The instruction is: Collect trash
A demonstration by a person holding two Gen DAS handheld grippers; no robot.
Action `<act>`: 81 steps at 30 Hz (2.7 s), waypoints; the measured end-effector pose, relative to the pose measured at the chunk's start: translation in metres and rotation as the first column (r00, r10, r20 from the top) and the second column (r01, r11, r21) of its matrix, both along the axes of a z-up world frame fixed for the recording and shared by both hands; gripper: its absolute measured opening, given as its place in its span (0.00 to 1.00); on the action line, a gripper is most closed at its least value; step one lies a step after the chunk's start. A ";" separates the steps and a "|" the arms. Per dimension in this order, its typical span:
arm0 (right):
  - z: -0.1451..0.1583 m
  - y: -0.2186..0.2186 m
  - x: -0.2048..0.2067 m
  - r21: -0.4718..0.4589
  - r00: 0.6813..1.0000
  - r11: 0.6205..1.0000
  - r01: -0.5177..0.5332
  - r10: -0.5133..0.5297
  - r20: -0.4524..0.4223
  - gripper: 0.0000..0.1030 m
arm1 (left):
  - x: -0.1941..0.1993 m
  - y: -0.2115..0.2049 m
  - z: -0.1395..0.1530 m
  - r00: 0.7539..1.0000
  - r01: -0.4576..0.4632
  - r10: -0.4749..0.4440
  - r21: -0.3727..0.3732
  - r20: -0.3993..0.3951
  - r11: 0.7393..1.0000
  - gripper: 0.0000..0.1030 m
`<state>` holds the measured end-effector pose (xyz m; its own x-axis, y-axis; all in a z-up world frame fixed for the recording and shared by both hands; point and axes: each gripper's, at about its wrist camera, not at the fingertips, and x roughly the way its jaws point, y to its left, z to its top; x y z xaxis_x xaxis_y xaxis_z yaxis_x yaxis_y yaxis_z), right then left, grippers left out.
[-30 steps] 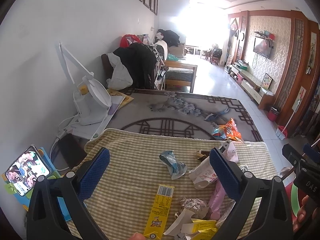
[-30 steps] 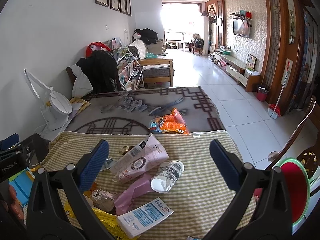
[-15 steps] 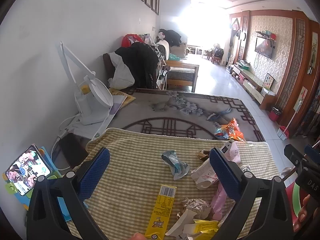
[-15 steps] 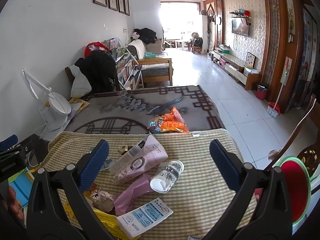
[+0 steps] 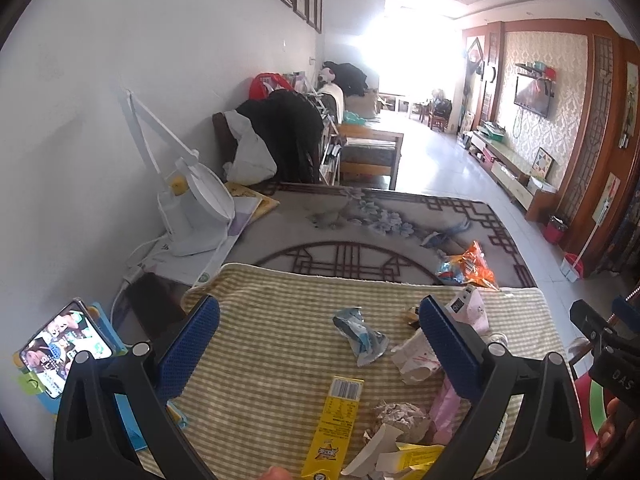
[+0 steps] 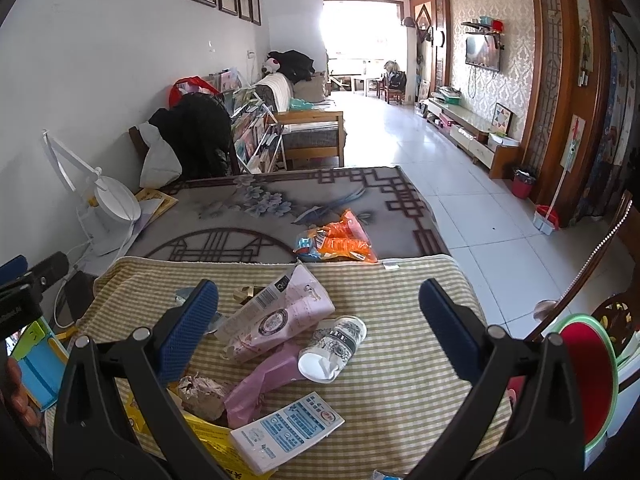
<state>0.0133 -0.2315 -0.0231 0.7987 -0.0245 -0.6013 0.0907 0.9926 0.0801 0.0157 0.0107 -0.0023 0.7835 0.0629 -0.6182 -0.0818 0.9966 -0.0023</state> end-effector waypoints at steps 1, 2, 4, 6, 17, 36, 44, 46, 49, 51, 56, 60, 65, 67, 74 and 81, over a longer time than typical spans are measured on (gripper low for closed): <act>0.000 0.000 0.000 0.005 1.000 1.000 -0.001 0.001 -0.004 0.97 | -0.001 0.001 0.000 1.000 -0.003 0.003 -0.004 -0.001 1.000 0.92; -0.001 0.000 0.000 0.010 1.000 1.000 -0.002 0.002 -0.007 0.97 | -0.001 0.002 0.000 1.000 -0.007 0.007 -0.009 0.000 1.000 0.92; -0.001 0.001 0.000 0.011 1.000 1.000 -0.010 0.010 -0.012 0.97 | -0.002 0.003 -0.001 1.000 -0.013 0.013 -0.017 -0.001 1.000 0.93; -0.001 0.003 -0.001 -0.001 1.000 1.000 -0.018 0.018 -0.014 0.97 | -0.003 0.004 -0.001 1.000 -0.017 0.017 -0.016 -0.001 1.000 0.93; -0.080 -0.020 -0.062 -0.083 0.947 0.997 0.000 -0.027 -0.320 0.97 | 0.000 0.024 -0.029 0.999 0.002 -0.005 -0.081 -0.041 0.997 0.93; -0.167 -0.037 -0.095 0.169 0.828 0.986 0.016 0.081 -0.555 0.48 | 0.033 0.012 -0.153 0.893 0.128 -0.167 -0.120 -0.417 0.984 0.89; -0.122 -0.056 -0.091 0.141 0.914 0.990 0.033 0.027 -0.404 0.47 | 0.045 0.012 -0.180 0.887 0.104 -0.153 -0.134 -0.435 0.985 0.36; -0.116 -0.063 -0.092 0.150 0.922 0.987 0.050 0.012 -0.386 0.47 | 0.041 0.008 -0.175 0.898 0.113 -0.151 -0.115 -0.413 0.987 0.36; -0.100 -0.078 -0.092 0.145 0.939 0.987 0.064 -0.011 -0.345 0.48 | 0.027 0.010 -0.154 0.927 0.114 -0.145 -0.108 -0.347 0.988 0.32; -0.090 -0.086 -0.090 0.137 0.948 0.988 0.074 -0.027 -0.316 0.48 | 0.016 0.009 -0.135 0.946 0.107 -0.128 -0.085 -0.297 0.991 0.32; -0.078 -0.111 -0.080 0.113 0.967 0.989 0.092 -0.061 -0.248 0.48 | -0.007 -0.017 -0.087 0.968 0.142 -0.155 -0.078 -0.196 0.987 0.32; -0.075 -0.128 -0.077 0.135 0.975 0.991 0.016 0.015 -0.221 0.48 | -0.024 -0.053 -0.048 0.980 0.161 -0.168 -0.070 -0.108 0.985 0.32; -0.053 -0.168 -0.093 0.104 0.985 0.993 -0.047 0.063 -0.160 0.48 | -0.046 -0.122 -0.009 0.976 0.212 -0.216 -0.105 -0.030 0.972 0.32; -0.047 -0.191 -0.100 0.091 0.988 0.995 -0.042 0.055 -0.141 0.48 | -0.054 -0.148 -0.002 0.969 0.241 -0.245 -0.121 -0.017 0.963 0.32; -0.054 -0.279 -0.121 0.037 0.985 0.996 0.076 -0.069 -0.159 0.48 | -0.078 -0.252 -0.009 0.907 0.404 -0.421 -0.250 -0.015 0.880 0.32; -0.068 -0.330 -0.144 -0.023 0.966 0.984 0.176 -0.177 -0.189 0.83 | -0.093 -0.347 -0.024 0.802 0.562 -0.596 -0.297 -0.032 0.772 0.32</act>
